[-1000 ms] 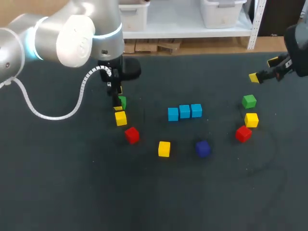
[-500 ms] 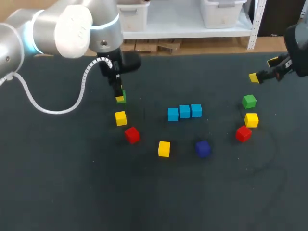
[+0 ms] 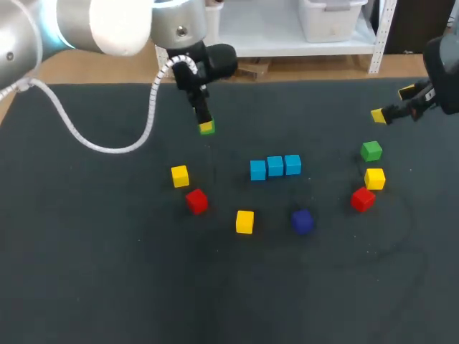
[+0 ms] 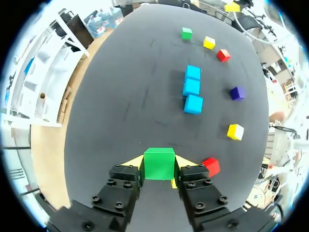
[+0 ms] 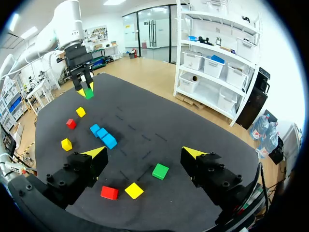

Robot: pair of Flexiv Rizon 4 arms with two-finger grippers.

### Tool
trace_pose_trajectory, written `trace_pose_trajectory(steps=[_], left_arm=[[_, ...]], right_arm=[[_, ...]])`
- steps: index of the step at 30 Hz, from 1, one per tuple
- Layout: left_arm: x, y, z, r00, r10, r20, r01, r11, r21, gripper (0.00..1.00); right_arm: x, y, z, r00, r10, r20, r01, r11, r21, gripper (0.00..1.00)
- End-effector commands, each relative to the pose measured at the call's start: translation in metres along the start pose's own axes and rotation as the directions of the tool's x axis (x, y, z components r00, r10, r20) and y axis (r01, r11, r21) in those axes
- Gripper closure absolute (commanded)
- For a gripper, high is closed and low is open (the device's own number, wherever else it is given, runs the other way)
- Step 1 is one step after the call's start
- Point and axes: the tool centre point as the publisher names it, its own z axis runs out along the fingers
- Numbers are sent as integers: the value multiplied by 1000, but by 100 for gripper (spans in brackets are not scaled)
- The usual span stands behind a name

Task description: Place the blue cubes, place green cubes on the blue cubes, place the yellow cubes on the green cubes, then place the red cubes on the yellow cubes, and place purple cube on the red cubes.

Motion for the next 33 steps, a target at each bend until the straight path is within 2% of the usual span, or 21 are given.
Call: trace_pose_trajectory(steps=[1, 4, 10, 18, 23, 33], left_arm=[[-8, -12, 5, 1000, -18, 3, 18, 998, -61, 100], [-15, -18, 10, 1000, -20, 17, 22, 995, -95, 100], [-30, -32, 22, 1000, 19, 8, -18, 995, -95, 100], [-45, -45, 25, 998, 62, 3, -62, 993, -97, 100], [-55, -55, 27, 996, 87, -4, -87, 993, -86, 100], [-77, -80, 27, 991, 130, 29, -129, 991, -29, 100]], right_arm=[[0, 1, 0, 1000, 1, -2, -1, 1000, 4, 0], [0, 1, 0, 1000, 1, -2, -1, 1000, 4, 0], [0, 1, 0, 1000, 1, -2, -1, 1000, 4, 0], [0, 1, 0, 1000, 1, -2, -1, 1000, 4, 0], [0, 1, 0, 1000, 1, -2, -1, 1000, 4, 0], [0, 1, 0, 1000, 1, -2, -1, 1000, 4, 0]])
